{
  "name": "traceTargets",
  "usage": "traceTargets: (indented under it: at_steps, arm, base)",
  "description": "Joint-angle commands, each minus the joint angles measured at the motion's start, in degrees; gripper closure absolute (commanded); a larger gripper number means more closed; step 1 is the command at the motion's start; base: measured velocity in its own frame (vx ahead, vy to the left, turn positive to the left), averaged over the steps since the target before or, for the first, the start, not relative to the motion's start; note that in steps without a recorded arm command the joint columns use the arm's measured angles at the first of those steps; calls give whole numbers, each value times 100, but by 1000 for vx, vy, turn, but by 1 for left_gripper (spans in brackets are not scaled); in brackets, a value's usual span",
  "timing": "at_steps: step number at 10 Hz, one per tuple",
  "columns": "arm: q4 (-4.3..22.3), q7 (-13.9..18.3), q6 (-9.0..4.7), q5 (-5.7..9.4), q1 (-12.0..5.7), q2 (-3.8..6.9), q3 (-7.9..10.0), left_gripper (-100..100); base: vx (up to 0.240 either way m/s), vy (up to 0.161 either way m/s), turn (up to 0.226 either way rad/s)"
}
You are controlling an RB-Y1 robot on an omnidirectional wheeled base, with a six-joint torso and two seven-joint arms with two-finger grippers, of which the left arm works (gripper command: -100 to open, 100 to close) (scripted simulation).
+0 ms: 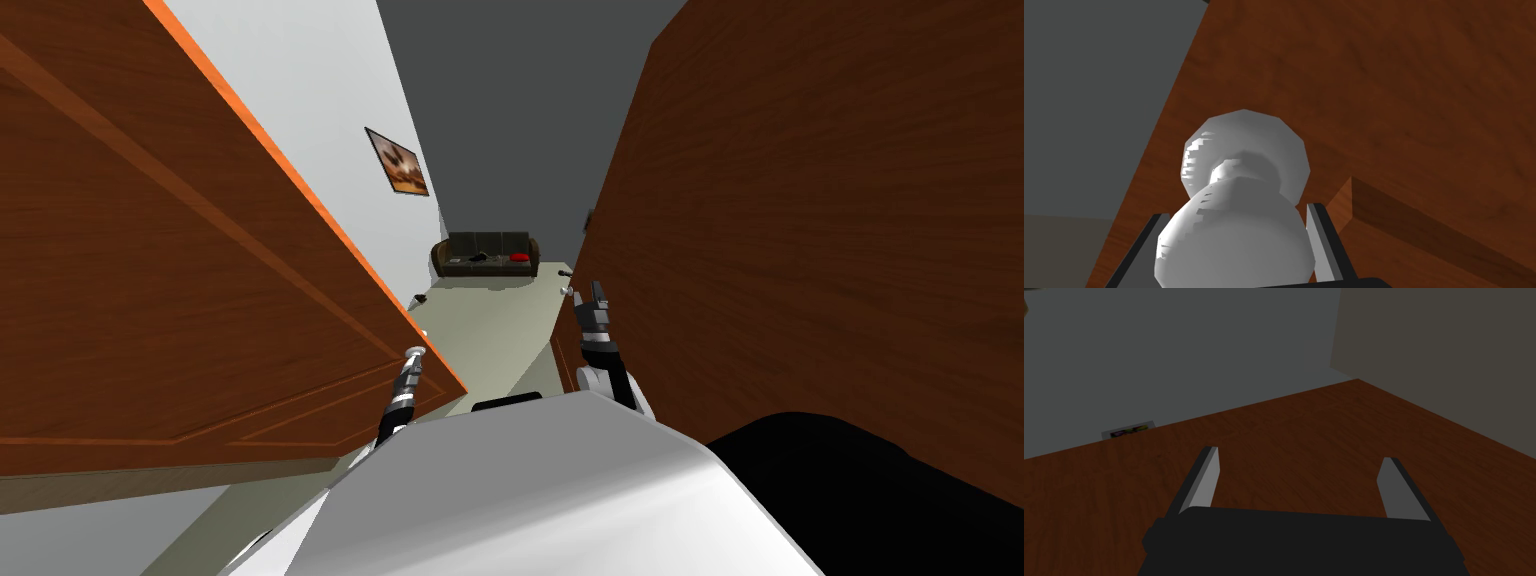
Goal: Push the door open
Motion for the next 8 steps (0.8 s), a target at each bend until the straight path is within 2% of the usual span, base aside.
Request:
traceTargets:
  at_steps: [1, 6, 7, 8]
  arm:
    - [-22, 202, -2, 31, -11, 16, 51, 100]
    - [-54, 982, 34, 112, -70, -132, 168, 100]
    - [-54, 1041, 34, 112, -70, -132, 168, 100]
    - [-62, 1256, 43, 135, -86, -173, 200, 100]
  base:
    - [38, 20, -3]
    - [37, 21, 4]
    - [32, 16, 0]
    - [27, 17, 6]
